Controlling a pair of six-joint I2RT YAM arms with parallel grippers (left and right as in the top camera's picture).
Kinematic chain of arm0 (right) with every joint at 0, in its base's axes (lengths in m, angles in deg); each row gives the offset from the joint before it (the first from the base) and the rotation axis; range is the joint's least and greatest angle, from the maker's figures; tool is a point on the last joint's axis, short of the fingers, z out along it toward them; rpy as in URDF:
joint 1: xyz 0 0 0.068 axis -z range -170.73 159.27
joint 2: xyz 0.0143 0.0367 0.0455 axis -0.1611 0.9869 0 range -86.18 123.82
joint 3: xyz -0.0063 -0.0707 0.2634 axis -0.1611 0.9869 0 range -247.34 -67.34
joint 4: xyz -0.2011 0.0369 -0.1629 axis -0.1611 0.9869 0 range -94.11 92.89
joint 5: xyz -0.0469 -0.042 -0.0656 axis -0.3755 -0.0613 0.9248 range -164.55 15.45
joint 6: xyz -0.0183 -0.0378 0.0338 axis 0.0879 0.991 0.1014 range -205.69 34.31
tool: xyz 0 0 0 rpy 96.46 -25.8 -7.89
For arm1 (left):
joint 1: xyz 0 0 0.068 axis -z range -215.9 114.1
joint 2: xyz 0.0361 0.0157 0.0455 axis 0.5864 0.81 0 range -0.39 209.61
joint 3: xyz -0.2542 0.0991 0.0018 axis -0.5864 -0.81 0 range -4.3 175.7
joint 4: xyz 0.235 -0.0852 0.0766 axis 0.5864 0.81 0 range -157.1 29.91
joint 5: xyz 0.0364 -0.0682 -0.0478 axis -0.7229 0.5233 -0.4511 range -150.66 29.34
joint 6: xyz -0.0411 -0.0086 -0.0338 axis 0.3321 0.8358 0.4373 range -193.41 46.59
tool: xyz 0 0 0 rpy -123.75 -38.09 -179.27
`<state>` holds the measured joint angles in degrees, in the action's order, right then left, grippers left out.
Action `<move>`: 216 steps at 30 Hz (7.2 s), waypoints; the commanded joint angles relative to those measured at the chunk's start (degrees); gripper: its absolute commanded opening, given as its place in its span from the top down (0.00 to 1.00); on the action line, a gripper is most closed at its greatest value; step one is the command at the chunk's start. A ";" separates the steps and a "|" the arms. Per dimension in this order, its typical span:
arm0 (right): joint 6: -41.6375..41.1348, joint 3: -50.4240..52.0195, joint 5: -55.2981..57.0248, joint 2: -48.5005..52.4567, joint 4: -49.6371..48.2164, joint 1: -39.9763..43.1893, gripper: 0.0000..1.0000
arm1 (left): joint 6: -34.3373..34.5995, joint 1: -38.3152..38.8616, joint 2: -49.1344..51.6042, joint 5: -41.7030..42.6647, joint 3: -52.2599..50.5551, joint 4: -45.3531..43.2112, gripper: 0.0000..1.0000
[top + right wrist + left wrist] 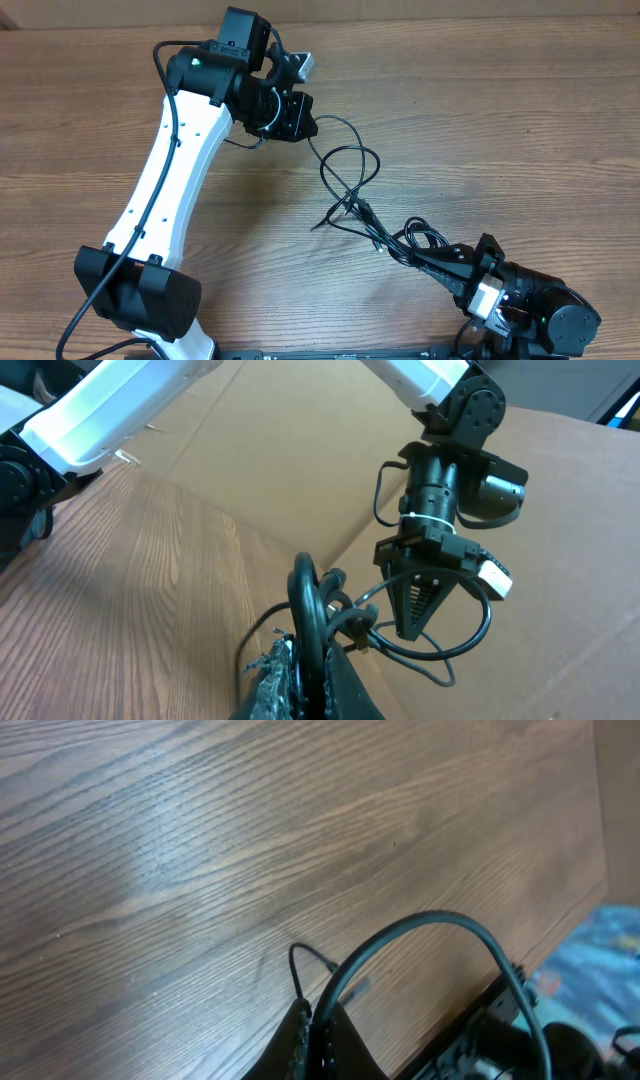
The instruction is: Untangle cables
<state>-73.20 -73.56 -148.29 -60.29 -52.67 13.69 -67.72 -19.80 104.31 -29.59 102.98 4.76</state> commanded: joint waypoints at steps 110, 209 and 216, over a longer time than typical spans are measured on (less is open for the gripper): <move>-42.47 -6.19 17.18 35.32 29.40 -0.24 0.96 | 6.29 -3.65 0.28 -18.36 0.44 10.38 0.00; -81.40 -16.37 26.12 36.04 5.57 -0.24 0.96 | -14.40 2.14 0.28 11.61 0.44 1.73 0.00; -81.70 -16.35 25.70 39.28 5.55 -0.24 0.96 | -18.40 8.98 0.31 8.59 0.44 -1.09 0.00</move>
<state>-155.01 -88.51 -122.28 -22.09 -46.52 13.63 -81.40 -12.81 104.31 -21.37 102.98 4.74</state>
